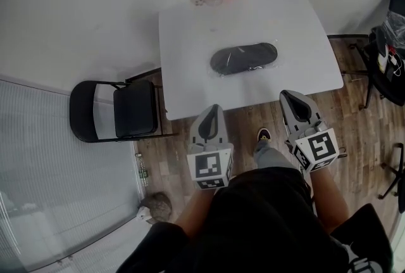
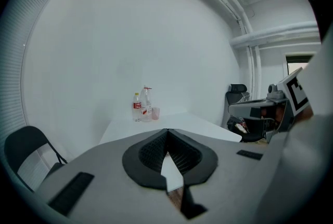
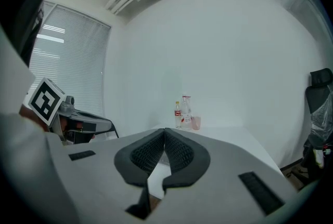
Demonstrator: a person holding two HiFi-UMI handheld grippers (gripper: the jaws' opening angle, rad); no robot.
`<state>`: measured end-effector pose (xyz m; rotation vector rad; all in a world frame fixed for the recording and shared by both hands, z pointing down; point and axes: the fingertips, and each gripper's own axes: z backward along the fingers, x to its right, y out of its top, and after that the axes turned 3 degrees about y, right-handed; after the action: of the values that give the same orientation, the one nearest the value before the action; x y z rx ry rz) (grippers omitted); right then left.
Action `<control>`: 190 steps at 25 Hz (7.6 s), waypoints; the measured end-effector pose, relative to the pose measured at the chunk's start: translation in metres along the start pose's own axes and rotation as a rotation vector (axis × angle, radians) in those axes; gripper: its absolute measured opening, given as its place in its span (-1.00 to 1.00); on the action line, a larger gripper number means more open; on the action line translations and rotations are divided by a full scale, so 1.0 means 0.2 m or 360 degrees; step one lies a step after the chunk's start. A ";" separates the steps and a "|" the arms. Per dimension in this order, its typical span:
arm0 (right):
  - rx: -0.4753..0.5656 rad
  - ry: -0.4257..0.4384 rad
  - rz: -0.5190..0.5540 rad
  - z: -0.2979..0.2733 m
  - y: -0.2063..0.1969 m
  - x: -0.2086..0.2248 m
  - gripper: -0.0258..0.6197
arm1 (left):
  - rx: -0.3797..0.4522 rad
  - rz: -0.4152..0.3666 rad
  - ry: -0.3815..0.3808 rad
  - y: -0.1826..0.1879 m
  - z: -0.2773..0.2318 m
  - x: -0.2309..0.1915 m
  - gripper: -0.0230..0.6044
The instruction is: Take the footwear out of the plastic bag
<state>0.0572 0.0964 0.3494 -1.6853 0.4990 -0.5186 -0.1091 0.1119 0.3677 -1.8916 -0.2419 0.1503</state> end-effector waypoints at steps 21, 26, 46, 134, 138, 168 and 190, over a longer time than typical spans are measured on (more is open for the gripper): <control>0.0078 -0.0006 0.0030 -0.11 0.22 0.81 -0.86 | -0.0086 -0.0112 0.0068 0.12 -0.55 0.23 -0.86; 0.0096 -0.0039 0.0006 -0.14 0.24 0.92 -0.86 | -0.0097 -0.0130 0.0078 0.13 -0.63 0.23 -0.86; 0.0005 -0.0046 -0.0015 -0.56 0.22 0.84 -0.86 | -0.0212 -0.0284 -0.0174 0.17 -1.00 -0.06 -0.86; -0.0313 0.0324 0.0565 -0.85 0.62 0.85 -0.85 | -0.0235 -0.0936 -0.1604 0.23 -1.25 -0.39 -0.45; -0.0406 0.0474 0.0649 -0.88 0.68 0.77 -0.85 | -0.0124 -0.0965 -0.1597 0.33 -1.21 -0.41 -0.45; -0.0580 0.0861 0.0800 -0.85 0.73 0.60 -0.45 | 0.0237 -0.1126 -0.1619 0.50 -1.05 -0.37 -0.45; -0.0751 0.1111 0.0723 -0.86 0.63 0.52 -0.40 | 0.0305 -0.1196 -0.1651 0.50 -1.02 -0.33 -0.47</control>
<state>0.0330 -0.1219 0.2594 -1.7169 1.5707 -0.6785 -0.1187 -0.1220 0.3389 -1.2695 -1.5400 0.6010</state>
